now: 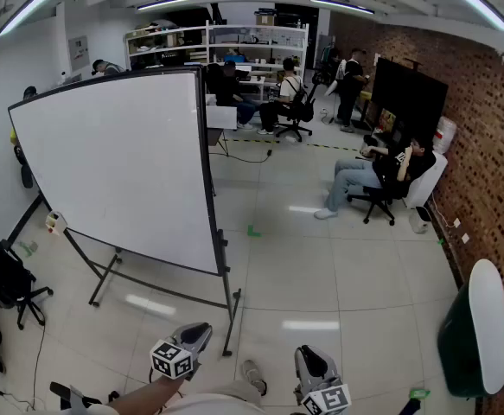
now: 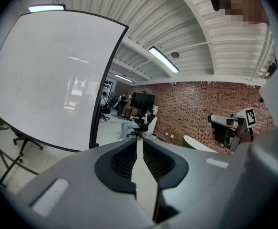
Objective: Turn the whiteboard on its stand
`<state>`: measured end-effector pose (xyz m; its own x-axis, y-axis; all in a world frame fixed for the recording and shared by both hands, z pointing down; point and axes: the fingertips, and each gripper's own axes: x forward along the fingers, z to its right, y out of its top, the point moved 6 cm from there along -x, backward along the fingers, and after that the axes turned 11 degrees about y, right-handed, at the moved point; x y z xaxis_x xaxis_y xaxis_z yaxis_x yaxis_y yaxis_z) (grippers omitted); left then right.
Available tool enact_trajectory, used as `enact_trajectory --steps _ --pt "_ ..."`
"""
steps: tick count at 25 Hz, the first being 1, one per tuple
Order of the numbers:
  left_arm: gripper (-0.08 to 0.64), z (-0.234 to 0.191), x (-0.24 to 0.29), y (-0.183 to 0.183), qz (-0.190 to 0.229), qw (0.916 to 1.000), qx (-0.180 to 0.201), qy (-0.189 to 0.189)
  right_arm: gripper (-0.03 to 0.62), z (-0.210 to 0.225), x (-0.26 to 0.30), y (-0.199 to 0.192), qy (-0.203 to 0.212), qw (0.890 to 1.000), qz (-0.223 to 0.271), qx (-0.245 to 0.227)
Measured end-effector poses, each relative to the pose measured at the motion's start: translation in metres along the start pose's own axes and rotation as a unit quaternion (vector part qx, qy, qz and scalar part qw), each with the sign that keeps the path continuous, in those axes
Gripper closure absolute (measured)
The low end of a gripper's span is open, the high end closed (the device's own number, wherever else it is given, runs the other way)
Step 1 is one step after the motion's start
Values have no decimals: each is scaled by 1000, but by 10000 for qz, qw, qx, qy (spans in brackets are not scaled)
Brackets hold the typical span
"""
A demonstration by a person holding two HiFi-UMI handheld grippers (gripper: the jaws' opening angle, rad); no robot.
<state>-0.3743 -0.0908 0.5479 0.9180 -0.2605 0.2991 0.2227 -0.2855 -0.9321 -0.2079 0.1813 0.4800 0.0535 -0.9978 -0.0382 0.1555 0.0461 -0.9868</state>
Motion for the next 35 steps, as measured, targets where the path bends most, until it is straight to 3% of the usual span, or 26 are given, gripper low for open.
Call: enact_trajectory --steps 19,35 --pt "512 0 147 54 245 9993 -186 229 544 142 90 38 554 9981 -171 -190" --pt "509 -55 204 71 420 9923 -450 1075 543 211 214 32 1629 9852 -516 -132"
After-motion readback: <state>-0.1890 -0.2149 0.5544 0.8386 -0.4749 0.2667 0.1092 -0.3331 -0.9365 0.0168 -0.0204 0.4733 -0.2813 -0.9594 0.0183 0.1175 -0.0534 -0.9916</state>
